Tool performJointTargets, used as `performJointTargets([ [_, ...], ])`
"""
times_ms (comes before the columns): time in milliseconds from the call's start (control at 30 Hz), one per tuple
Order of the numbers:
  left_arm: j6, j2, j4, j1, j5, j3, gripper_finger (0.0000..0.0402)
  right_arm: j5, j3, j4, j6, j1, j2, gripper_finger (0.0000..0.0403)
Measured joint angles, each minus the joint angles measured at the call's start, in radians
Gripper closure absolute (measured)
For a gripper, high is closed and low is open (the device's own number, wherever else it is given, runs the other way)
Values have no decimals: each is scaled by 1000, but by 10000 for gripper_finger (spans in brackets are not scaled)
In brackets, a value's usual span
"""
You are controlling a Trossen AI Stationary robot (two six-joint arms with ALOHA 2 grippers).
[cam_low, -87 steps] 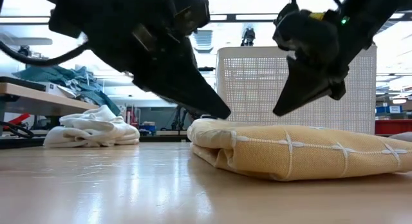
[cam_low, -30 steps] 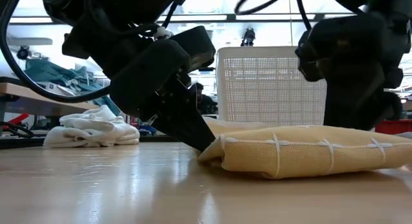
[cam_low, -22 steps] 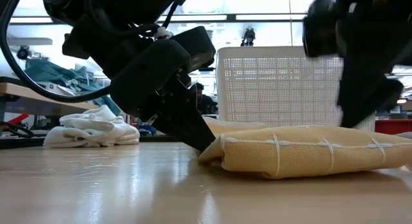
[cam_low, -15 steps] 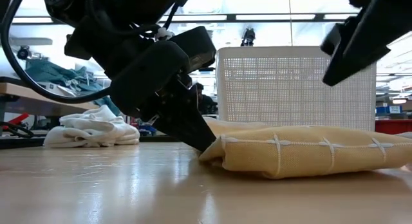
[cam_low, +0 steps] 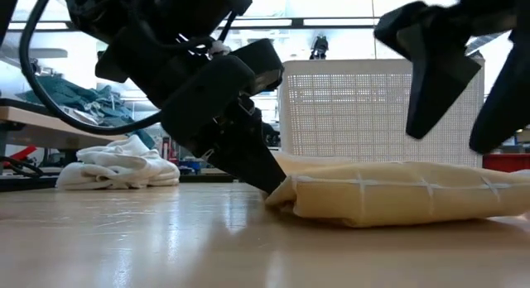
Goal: Fold towel
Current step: Fold the yellow kitchen towel
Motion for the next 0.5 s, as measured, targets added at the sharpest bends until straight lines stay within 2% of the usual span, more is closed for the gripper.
performJointTargets([
  [167,-12,0,15,7,8,0,402,-25,67,5,-27,1,75,190],
  [333,-32,0,19,6,58,0,402,-10,106,-39,24,-21,162,199],
  [500,-34,0,21,5,100,0,402,-3,128,-75,51,-50,206,228],
])
